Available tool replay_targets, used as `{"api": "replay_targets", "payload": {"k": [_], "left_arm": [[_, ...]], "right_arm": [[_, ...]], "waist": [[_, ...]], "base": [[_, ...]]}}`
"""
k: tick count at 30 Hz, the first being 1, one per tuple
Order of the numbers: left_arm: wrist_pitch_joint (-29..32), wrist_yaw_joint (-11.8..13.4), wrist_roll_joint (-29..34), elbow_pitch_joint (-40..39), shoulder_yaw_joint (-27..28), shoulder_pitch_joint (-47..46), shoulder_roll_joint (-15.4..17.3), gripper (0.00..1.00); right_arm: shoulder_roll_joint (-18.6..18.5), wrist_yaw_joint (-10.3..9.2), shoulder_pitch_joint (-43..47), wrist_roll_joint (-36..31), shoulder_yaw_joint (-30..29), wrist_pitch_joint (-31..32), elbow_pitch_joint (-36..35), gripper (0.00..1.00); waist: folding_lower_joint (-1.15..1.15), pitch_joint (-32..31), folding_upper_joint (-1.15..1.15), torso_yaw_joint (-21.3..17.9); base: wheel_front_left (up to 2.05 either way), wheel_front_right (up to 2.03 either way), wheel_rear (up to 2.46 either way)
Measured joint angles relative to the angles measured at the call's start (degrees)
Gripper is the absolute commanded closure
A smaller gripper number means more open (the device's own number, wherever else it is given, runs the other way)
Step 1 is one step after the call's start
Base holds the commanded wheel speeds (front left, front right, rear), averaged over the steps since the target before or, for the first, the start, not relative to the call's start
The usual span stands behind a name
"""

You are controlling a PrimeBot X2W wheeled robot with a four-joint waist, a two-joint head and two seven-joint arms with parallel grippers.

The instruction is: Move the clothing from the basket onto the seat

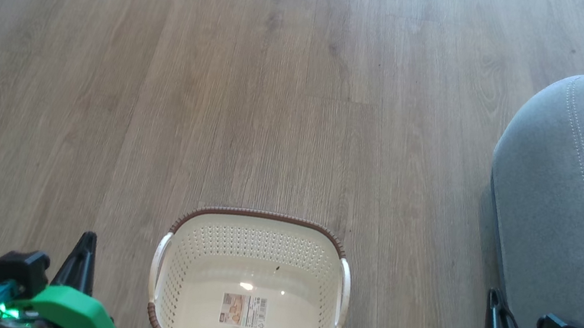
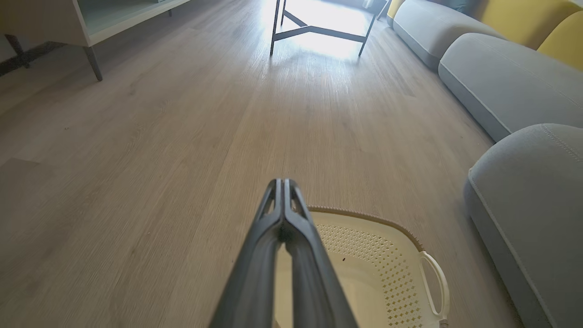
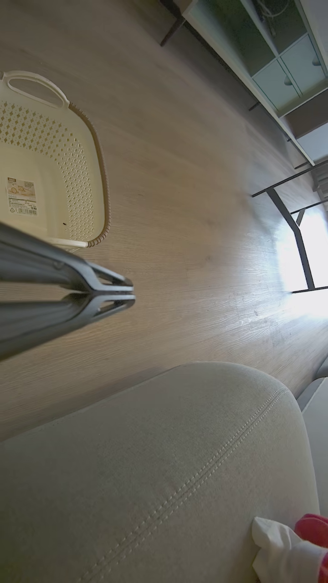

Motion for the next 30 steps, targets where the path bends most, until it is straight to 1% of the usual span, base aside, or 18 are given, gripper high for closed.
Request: {"api": "replay_targets", "payload": {"k": [2, 14, 17, 30], "left_arm": [[0.35, -0.34, -1.35, -0.03, 0.04, -0.01, 0.00, 1.00], [2.29, -0.43, -9.31, -0.60, 0.32, -0.11, 0.00, 1.00], [2.87, -0.87, -11.23, -0.76, 0.42, -0.33, 0.00, 1.00], [4.88, -0.93, -19.84, -1.33, 1.35, -1.02, -0.01, 1.00]], "right_arm": [[0.05, 0.00, 0.00, 1.23, -0.20, 0.31, -0.12, 1.00], [0.19, 0.00, 0.00, 8.47, -1.59, 2.21, -1.07, 1.00], [0.29, 0.00, 0.00, 10.21, -1.89, 2.78, -1.16, 1.00], [0.60, 0.00, -0.02, 18.11, -3.42, 4.97, -2.05, 1.00]], "waist": [[0.00, -0.01, 0.00, 0.00], [0.00, -0.05, 0.00, -0.01], [0.00, -0.06, 0.00, -0.02], [0.00, -0.10, 0.00, -0.03]], "base": [[0.00, 0.00, 0.00], [0.00, 0.00, 0.00], [0.00, 0.00, 0.00], [0.00, 0.00, 0.00]]}}
